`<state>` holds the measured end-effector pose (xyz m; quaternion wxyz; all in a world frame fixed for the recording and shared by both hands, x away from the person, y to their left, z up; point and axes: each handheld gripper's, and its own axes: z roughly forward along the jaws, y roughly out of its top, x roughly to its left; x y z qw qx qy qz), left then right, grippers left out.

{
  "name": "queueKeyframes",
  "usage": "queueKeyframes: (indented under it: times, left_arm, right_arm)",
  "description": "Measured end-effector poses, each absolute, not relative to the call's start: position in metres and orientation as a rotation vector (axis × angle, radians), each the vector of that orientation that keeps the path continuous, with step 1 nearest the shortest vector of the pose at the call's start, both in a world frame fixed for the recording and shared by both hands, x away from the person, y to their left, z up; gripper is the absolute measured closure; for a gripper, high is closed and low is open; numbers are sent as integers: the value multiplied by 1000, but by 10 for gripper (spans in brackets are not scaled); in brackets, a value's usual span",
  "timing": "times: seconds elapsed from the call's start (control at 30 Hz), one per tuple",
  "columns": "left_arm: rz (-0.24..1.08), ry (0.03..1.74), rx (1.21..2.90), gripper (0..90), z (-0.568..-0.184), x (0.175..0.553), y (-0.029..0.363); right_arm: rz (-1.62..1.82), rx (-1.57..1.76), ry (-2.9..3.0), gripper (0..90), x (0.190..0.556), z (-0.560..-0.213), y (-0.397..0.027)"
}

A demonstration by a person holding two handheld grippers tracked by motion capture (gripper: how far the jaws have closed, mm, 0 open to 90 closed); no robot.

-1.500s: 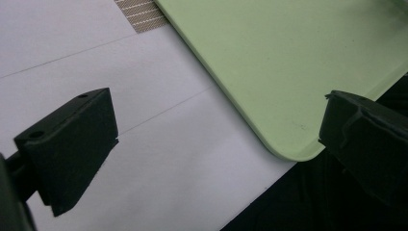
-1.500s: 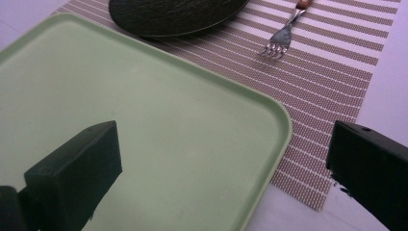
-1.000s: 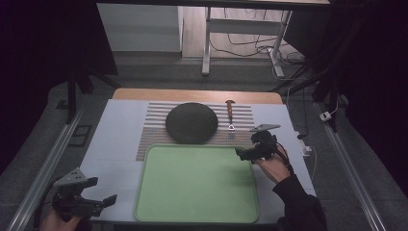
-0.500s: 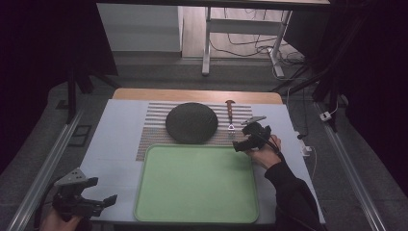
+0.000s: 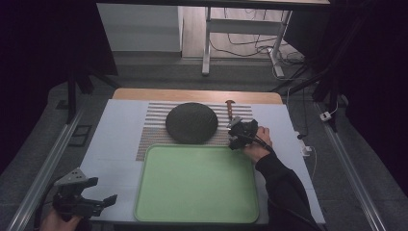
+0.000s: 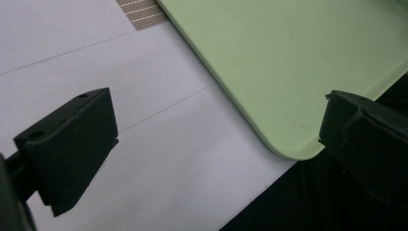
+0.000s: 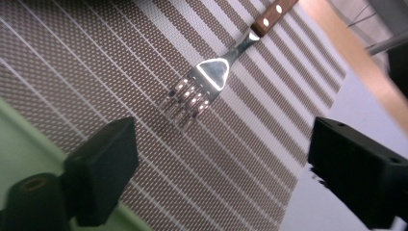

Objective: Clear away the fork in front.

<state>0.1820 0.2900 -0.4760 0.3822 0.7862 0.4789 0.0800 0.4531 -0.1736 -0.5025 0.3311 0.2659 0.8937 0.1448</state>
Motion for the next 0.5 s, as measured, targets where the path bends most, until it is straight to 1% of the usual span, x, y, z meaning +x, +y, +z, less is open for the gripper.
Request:
queueKeyframes:
  times: [0.03, 0.07, 0.1, 0.13, 0.17, 0.2, 0.23, 0.27, 0.3, 0.33, 0.37, 0.4, 0.43, 0.47, 0.5]
  left_arm:
    - [204, 1222, 2006, 0, -476, 182, 290]
    - [204, 1222, 2005, 0, -476, 182, 290]
    - [203, 1222, 2005, 0, -476, 182, 290]
    - [203, 1223, 2005, 0, -476, 182, 290]
    - [203, 1222, 2005, 0, -476, 182, 290]
    - [204, 1222, 2005, 0, -476, 182, 290]
    - [204, 1222, 2005, 0, -476, 182, 290]
    - [204, 1222, 2005, 0, -476, 182, 290]
    - [204, 1221, 2005, 0, -476, 182, 290]
    - [204, 1220, 2005, 0, -476, 182, 290]
    - [205, 1220, 2005, 0, -476, 182, 290]
    - [206, 1220, 2005, 0, -476, 182, 290]
    - [205, 1220, 2005, 0, -476, 182, 290]
    - [205, 1220, 2005, 0, -476, 182, 290]
    - [205, 1219, 2005, 0, -476, 182, 290]
  right_arm:
    - [378, 695, 2336, 188, 453, -502, -174]
    - [332, 626, 2320, 248, 453, -506, -168]
    - [314, 602, 2320, 282, 453, -507, -166]
    - [314, 602, 2320, 282, 453, -507, -166]
    - [249, 520, 2301, 361, 451, -510, -160]
    - [249, 520, 2301, 361, 451, -510, -160]
    - [205, 453, 2313, 479, 450, -514, -154]
    - [183, 422, 2307, 525, 449, -515, -152]
    - [183, 422, 2307, 525, 449, -515, -152]
    - [156, 387, 2300, 573, 449, -517, -150]
    - [142, 350, 2303, 638, 449, -519, -148]
    - [114, 298, 2301, 728, 448, -522, -145]
    - [96, 278, 2302, 789, 448, -524, -144]
    - [96, 278, 2302, 789, 448, -524, -144]
    - [87, 268, 2302, 824, 448, -525, -143]
